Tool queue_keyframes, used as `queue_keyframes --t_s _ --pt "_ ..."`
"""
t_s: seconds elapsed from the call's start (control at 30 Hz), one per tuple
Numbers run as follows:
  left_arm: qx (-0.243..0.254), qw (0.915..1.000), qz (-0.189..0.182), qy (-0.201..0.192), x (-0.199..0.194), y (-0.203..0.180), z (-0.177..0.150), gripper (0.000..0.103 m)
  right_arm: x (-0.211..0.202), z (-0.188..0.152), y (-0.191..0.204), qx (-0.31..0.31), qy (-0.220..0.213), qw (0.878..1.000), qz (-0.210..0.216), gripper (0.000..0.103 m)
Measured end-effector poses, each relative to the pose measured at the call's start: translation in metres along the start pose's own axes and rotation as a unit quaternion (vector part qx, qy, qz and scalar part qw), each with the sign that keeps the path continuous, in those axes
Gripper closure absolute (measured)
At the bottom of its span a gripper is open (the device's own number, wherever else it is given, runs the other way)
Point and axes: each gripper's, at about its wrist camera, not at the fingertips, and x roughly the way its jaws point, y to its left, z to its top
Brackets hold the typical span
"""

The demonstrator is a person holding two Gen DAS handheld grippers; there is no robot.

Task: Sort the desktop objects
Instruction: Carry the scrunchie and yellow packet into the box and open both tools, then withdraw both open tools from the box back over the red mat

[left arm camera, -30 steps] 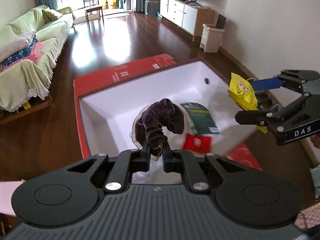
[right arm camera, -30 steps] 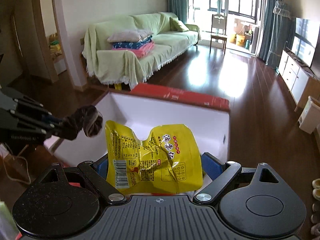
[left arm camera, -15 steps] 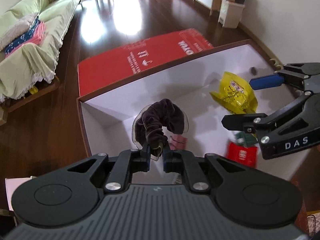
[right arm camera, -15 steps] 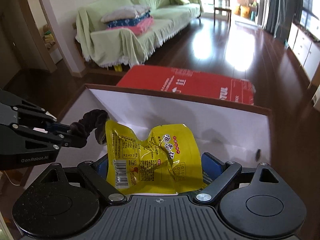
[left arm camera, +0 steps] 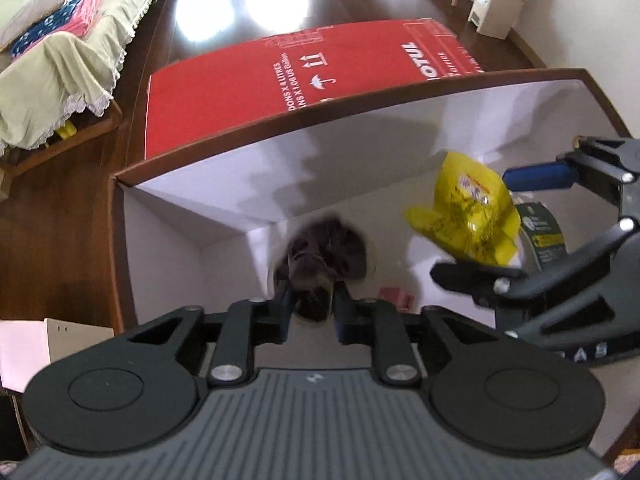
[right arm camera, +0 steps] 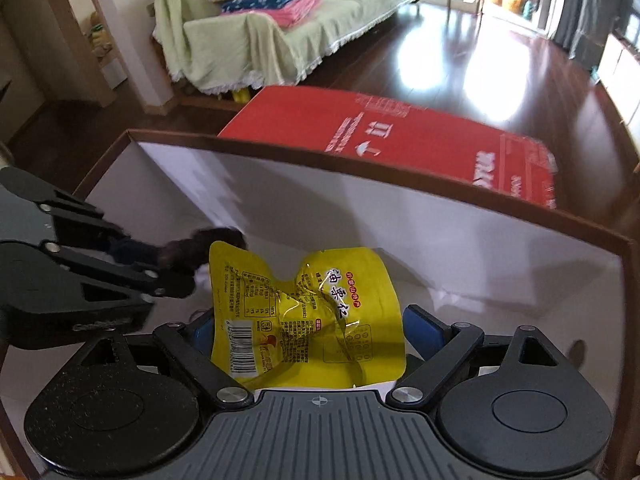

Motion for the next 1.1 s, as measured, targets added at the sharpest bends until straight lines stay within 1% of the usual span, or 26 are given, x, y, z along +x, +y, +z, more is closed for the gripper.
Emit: queue_keyframes --t_s 0.13,0.2,0.3,0.37,0.5,0.6,0.73,0.87,1.1 --pt "-0.003 1.0 0.003 0.003 0.003 0.002 -0.001 0.075 -0.001 -0.003 -0.004 0.002 0.005 1.0 -0.005 0.008" --pt "-0.003 1.0 0.002 0.001 0.002 0.003 -0.002 0.074 -0.005 -0.006 -0.008 0.005 0.004 1.0 -0.008 0.003" --pt "-0.005 1.0 -0.003 -0.001 -0.001 0.005 -0.004 0.072 -0.013 -0.009 -0.013 0.005 0.001 1.0 -0.014 0.003" --pt "-0.006 1.0 -0.006 -0.003 -0.004 0.003 -0.005 0.067 -0.017 -0.01 -0.015 0.006 0.0 1.0 -0.017 0.003" --pt "-0.003 1.0 -0.008 0.003 -0.011 0.001 -0.009 0.067 -0.025 -0.01 -0.013 0.001 0.012 1.0 -0.02 0.003" --pt "0.001 0.9999 -0.01 0.014 -0.015 -0.001 -0.014 0.066 -0.031 -0.014 -0.013 0.002 0.032 0.999 -0.025 0.003" --pt "0.002 0.9996 -0.012 0.024 -0.019 -0.005 -0.017 0.061 -0.039 -0.02 -0.019 0.013 0.045 0.999 -0.028 0.003" --pt "0.004 0.9996 -0.008 0.027 -0.024 -0.011 -0.02 0.057 -0.039 -0.021 -0.016 0.022 0.049 0.998 -0.023 0.003" --pt "0.013 0.9997 -0.002 0.019 -0.036 -0.019 -0.025 0.052 -0.048 -0.031 -0.007 0.029 0.05 0.998 -0.013 0.003"
